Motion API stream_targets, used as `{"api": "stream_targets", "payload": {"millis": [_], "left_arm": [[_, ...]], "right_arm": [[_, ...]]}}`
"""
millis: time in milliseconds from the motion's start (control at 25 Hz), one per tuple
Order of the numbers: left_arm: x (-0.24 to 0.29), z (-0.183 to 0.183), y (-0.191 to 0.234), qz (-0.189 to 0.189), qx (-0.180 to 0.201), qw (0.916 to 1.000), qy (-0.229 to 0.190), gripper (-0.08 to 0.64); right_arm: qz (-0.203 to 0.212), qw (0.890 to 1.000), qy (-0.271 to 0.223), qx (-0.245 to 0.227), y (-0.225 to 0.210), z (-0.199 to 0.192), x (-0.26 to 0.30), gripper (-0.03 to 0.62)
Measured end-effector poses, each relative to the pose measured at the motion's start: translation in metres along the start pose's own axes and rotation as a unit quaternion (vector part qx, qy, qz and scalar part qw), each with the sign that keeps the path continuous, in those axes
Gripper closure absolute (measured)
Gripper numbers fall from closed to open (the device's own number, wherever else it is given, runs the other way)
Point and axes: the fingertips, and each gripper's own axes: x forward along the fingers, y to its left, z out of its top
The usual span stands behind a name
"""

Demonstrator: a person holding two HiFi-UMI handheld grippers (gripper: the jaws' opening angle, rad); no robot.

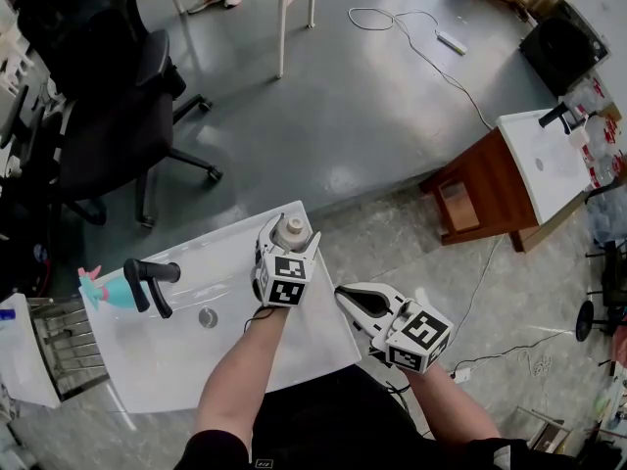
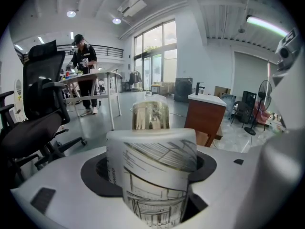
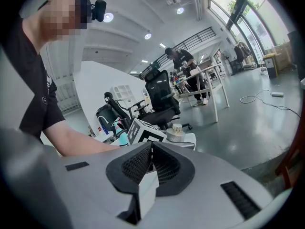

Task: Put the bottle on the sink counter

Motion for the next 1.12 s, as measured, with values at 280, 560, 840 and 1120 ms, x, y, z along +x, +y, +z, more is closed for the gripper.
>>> {"api": "stream_targets", "payload": {"millis": [280,560,840,1120], "left_arm": [[0.0007,-0.0023,-0.0002,-0.006,-0.005,0.9999,0.014,0.227],[-0.0013,-0.0067,0.0021,-0.005,-0.005,0.9997,0.023,0.227],[-0.0033,-0.0061,0.0008,-0.004,0.008,0.9997,0.021,0.227],[-0.0073,-0.01,0.0015,-0.004,0.019,0.9996,0.018,0.227]], "right_arm": [[0.001,1.0,-0.005,-0.003,0.0004,0.0019,-0.0018,0.576],[-0.002,1.0,-0.006,-0.003,0.0012,0.0036,-0.0014,0.575],[-0.003,1.0,-0.008,-0.001,0.0003,0.0052,-0.0021,0.575],[-0.004,1.0,-0.008,0.0,-0.0008,0.0068,0.0002,0.575]]}}
